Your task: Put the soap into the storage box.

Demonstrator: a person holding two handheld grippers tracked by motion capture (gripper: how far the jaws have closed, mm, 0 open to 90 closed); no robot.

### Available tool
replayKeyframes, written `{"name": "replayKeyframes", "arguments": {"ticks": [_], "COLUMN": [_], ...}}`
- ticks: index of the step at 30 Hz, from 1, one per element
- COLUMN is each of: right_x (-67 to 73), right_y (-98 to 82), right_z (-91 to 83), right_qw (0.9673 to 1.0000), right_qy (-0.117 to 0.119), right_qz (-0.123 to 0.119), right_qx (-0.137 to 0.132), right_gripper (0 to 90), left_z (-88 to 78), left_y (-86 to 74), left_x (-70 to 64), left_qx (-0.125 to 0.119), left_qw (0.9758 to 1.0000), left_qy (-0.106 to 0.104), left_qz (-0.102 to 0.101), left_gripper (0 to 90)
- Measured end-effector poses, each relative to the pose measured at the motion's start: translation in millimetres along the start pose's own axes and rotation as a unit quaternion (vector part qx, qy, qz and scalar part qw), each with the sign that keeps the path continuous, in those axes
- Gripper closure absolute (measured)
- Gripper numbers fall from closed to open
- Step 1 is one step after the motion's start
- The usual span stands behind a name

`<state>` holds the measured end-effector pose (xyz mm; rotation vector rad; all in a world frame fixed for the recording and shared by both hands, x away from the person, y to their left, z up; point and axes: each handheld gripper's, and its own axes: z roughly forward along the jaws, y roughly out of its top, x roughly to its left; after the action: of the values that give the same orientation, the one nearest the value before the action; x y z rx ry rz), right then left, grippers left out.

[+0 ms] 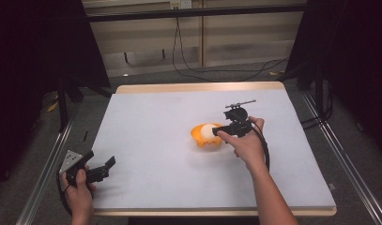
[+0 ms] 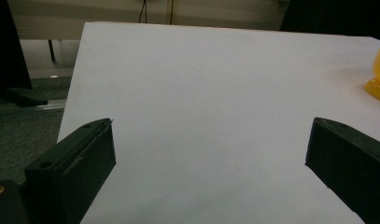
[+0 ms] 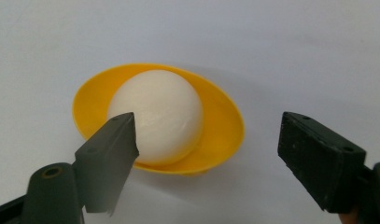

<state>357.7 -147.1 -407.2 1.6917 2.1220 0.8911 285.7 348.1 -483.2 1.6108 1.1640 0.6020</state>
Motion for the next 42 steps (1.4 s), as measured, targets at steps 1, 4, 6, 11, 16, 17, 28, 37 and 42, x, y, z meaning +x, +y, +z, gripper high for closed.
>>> {"name": "replayKeyframes", "arguments": {"ticks": [1,4,6,11,16,17,28,37,42], "right_x": [-1.8,-6.5,-10.4,-22.5,-30.4,-31.9,-51.3,-69.9,-80.2], "right_y": [-1.5,-6.7,-10.5,-20.1,-29.2,-30.8,-52.0,-73.1,-83.5], "right_z": [-0.8,-3.7,-5.1,-7.2,-11.7,-12.5,-20.0,-24.2,-28.4], "right_qw": [1.0000,1.0000,1.0000,0.9999,0.9997,0.9997,0.9996,0.9995,0.9993], "right_qy": [0.000,-0.001,0.001,0.007,0.010,0.012,0.006,-0.001,-0.005], "right_qz": [-0.001,-0.003,0.000,0.014,0.009,0.012,0.009,0.009,0.017], "right_qx": [-0.001,-0.005,-0.005,-0.005,-0.018,-0.017,-0.025,-0.030,-0.034], "right_gripper": [18.0,12.8,9.0,3.1,1.7,1.3,0.1,0.1,0.2], "left_z": [0.0,0.0,0.0,0.1,0.2,0.1,0.2,0.1,0.1], "left_y": [0.0,0.0,0.0,0.0,0.0,0.0,0.0,0.0,-0.1], "left_x": [0.0,-0.2,-0.2,-0.1,-0.3,-0.2,-0.6,-0.5,-0.8], "left_qx": [0.000,0.000,0.000,0.001,0.000,0.001,0.000,0.002,0.001], "left_qw": [1.0000,1.0000,1.0000,1.0000,1.0000,1.0000,1.0000,1.0000,1.0000], "left_qy": [0.000,0.000,0.000,0.001,0.000,0.001,0.001,0.002,0.001], "left_qz": [0.000,0.000,0.000,0.001,0.000,0.002,0.001,0.004,0.005], "left_gripper": [1.4,1.4,1.4,1.4,1.4,1.4,1.4,1.4,1.4]}}
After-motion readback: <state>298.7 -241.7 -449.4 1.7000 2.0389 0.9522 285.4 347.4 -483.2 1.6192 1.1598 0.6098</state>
